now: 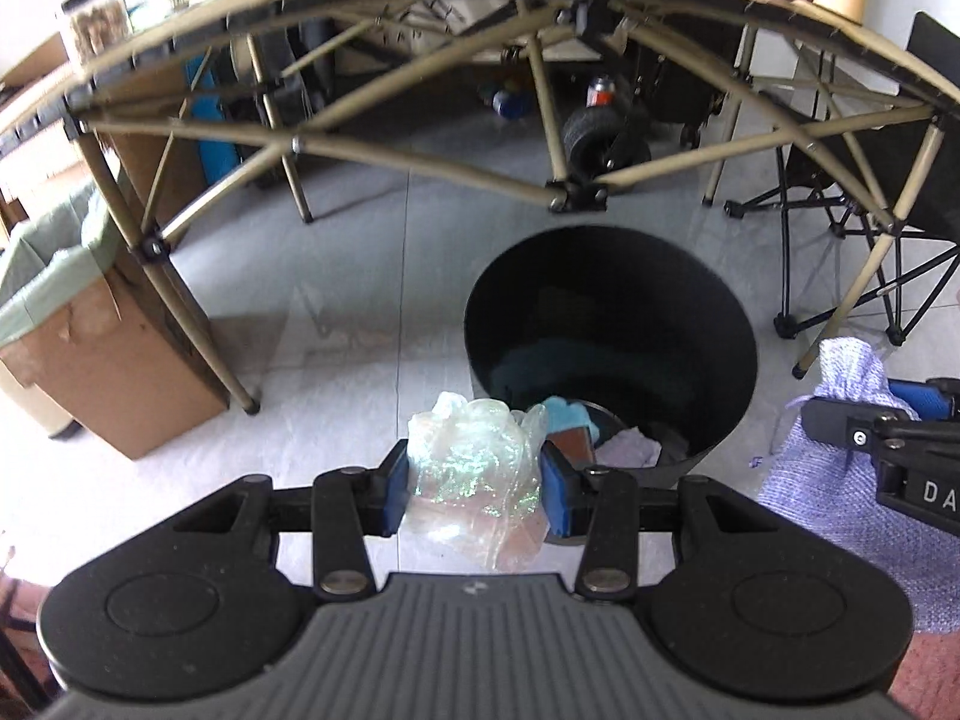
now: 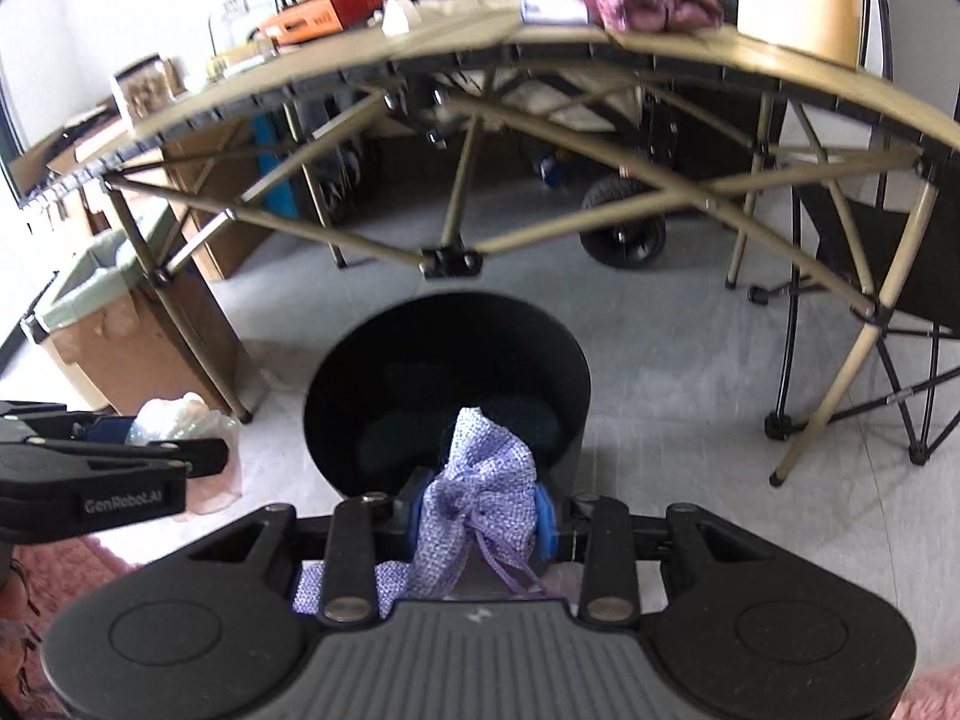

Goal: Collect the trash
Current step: 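Carry the plastic bag and lavender pouch down toward the black bin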

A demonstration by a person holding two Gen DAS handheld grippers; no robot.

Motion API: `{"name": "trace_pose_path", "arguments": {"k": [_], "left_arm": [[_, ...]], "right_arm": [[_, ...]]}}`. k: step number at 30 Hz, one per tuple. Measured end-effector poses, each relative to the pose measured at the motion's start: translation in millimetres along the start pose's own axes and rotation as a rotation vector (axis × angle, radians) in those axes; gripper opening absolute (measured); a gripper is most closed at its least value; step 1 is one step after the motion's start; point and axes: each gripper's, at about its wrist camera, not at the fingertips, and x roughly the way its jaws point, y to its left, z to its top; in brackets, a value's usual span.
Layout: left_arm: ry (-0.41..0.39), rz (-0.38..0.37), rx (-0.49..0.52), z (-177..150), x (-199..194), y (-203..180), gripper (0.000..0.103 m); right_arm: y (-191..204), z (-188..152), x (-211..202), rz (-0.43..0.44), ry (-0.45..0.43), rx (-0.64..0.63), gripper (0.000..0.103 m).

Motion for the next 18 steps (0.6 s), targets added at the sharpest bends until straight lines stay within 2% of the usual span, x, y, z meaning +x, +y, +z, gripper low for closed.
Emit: {"name": "trace_pose_path", "arguments": {"k": [7, 18], "left_arm": [[0.042, 0.037, 0.028, -3, 25, 0, 0.044], [0.065, 0.040, 0.024, -2, 30, 0, 0.044]], "right_arm": [[-5, -3, 24, -0.031, 0.067, 0.003, 0.033], [-6, -3, 31, -0.033, 0.086, -0.004, 0.033]]}}
